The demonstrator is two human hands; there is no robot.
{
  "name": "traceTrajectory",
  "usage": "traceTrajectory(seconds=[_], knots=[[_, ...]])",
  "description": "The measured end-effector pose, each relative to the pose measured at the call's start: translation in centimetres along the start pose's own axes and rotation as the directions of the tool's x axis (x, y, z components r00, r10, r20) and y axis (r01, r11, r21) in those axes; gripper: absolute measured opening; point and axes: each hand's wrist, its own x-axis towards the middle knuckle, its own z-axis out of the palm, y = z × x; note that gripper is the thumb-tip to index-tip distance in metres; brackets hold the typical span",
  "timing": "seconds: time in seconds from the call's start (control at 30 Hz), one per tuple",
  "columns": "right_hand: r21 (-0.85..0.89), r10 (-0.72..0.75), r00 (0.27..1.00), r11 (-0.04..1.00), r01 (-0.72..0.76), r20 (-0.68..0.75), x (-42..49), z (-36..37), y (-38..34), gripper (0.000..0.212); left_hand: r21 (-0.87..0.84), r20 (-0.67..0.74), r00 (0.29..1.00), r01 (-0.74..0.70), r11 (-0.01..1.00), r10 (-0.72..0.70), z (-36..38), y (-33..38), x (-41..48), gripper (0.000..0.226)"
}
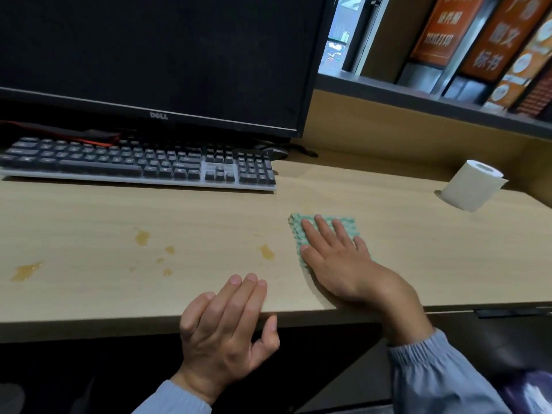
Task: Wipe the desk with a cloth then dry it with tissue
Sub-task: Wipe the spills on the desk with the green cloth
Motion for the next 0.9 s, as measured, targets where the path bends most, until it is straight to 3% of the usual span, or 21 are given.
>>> traceTrajectory(seconds=[0.13,0.37,0.67,0.9], knots=[[0.014,-0.011,1.000,1.000,0.012,-0.025,1.7,-0.5,-0.5,0.058,-0.009,0.017,1.000,-0.005,1.000,0.005,-0.4,-0.1,0.1,0.045],[-0.051,-0.070,0.997,0.996,0.068,-0.032,-7.2,2.6,-0.2,0.057,-0.018,0.010,1.000,0.005,1.000,-0.005,-0.4,0.0,0.3,0.045],[-0.023,-0.007,0.999,1.000,0.006,-0.036,-0.3,0.6,-1.3,0.058,-0.019,0.014,1.000,-0.001,1.000,0.002,-0.7,0.0,0.4,0.044],[-0.104,-0.064,0.996,0.993,0.057,-0.064,-7.5,3.0,-0.8,0.058,-0.021,0.029,0.999,0.022,1.000,-0.021,-0.7,0.0,0.3,0.045]])
